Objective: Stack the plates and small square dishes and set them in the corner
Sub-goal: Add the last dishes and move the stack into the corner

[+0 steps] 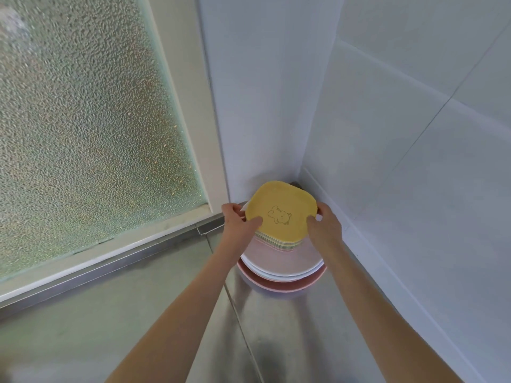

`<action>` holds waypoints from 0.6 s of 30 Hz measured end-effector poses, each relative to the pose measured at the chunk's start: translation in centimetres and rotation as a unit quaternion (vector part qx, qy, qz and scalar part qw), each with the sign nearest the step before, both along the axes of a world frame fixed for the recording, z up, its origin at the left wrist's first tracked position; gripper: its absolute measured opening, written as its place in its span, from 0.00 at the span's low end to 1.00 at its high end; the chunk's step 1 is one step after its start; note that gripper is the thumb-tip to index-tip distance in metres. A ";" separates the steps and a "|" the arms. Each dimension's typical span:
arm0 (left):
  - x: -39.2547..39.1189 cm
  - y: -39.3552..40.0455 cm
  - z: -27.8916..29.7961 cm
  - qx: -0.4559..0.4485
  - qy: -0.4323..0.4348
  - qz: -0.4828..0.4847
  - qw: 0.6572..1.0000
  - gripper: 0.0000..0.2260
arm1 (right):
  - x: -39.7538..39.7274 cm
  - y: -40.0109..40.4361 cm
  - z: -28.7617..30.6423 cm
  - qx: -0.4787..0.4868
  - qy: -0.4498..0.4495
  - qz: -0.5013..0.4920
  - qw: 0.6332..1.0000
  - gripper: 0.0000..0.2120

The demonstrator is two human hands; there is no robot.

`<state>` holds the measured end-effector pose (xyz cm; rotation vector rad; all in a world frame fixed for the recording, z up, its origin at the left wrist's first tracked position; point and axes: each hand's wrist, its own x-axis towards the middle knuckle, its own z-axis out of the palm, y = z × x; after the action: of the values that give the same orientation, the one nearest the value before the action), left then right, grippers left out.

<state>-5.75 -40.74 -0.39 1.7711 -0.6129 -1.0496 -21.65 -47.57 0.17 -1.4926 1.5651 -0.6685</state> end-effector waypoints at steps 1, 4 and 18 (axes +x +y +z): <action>0.0 0.0 0.0 -0.002 0.004 0.007 1.000 0.19 | 0.0 -0.7 0.0 0.001 0.017 0.013 1.000 0.21; -0.2 0.0 -0.2 0.034 0.012 0.009 0.999 0.16 | 0.1 -3.0 0.2 -0.001 0.079 0.079 0.994 0.25; -0.5 0.6 -0.7 0.019 0.143 -0.030 0.989 0.19 | 4.5 -5.8 -0.3 -0.160 0.214 0.329 0.906 0.19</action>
<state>-6.28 -40.10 -1.14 1.6015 -0.4720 -1.3366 -17.20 -53.37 -0.16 -2.3808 1.1439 -0.2032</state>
